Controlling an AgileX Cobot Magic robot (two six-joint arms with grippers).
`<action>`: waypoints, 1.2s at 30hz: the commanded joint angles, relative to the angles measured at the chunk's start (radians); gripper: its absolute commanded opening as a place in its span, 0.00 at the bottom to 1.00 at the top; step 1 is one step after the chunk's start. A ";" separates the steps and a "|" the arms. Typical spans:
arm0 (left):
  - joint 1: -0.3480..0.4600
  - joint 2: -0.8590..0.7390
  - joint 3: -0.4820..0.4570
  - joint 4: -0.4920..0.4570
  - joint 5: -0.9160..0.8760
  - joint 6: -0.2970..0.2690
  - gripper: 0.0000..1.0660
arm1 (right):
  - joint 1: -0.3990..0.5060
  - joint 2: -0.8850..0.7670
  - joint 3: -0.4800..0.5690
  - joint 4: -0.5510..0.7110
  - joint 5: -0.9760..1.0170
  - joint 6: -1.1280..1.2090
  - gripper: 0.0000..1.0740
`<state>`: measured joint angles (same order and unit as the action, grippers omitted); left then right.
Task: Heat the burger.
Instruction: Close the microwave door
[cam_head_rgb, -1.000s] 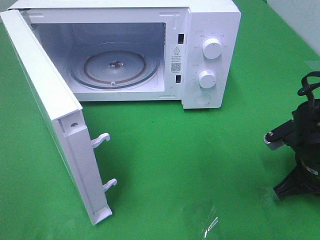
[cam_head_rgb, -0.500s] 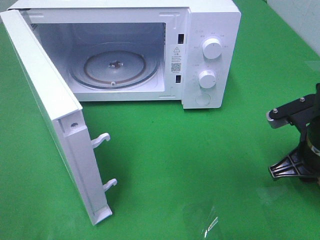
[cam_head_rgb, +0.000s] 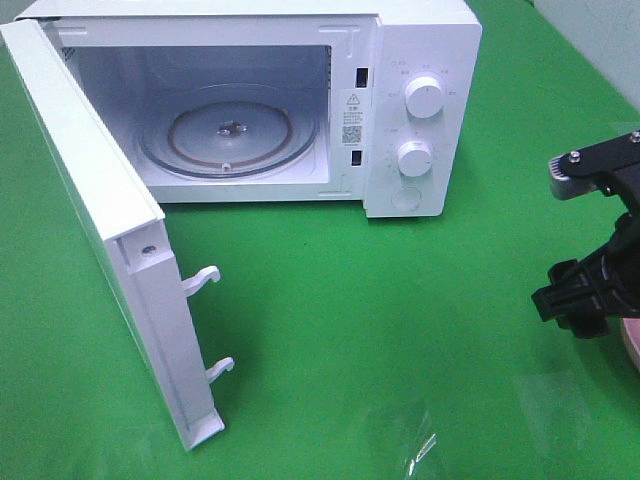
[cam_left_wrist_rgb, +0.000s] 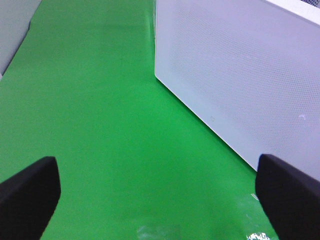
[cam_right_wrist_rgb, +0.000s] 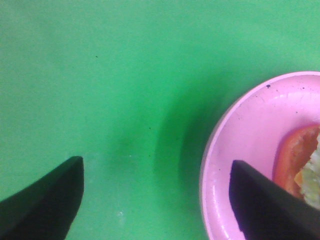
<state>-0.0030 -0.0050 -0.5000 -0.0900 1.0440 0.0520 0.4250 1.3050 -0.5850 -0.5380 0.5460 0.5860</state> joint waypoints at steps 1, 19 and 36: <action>0.005 -0.015 0.003 -0.001 -0.008 0.001 0.92 | -0.002 -0.080 -0.007 0.114 0.032 -0.090 0.75; 0.005 -0.015 0.003 -0.001 -0.008 0.001 0.92 | -0.002 -0.412 -0.007 0.384 0.273 -0.319 0.72; 0.005 -0.015 0.003 -0.001 -0.008 0.001 0.92 | -0.002 -0.755 -0.007 0.401 0.455 -0.345 0.71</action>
<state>-0.0030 -0.0050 -0.5000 -0.0900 1.0440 0.0520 0.4250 0.6160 -0.5850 -0.1370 0.9850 0.2580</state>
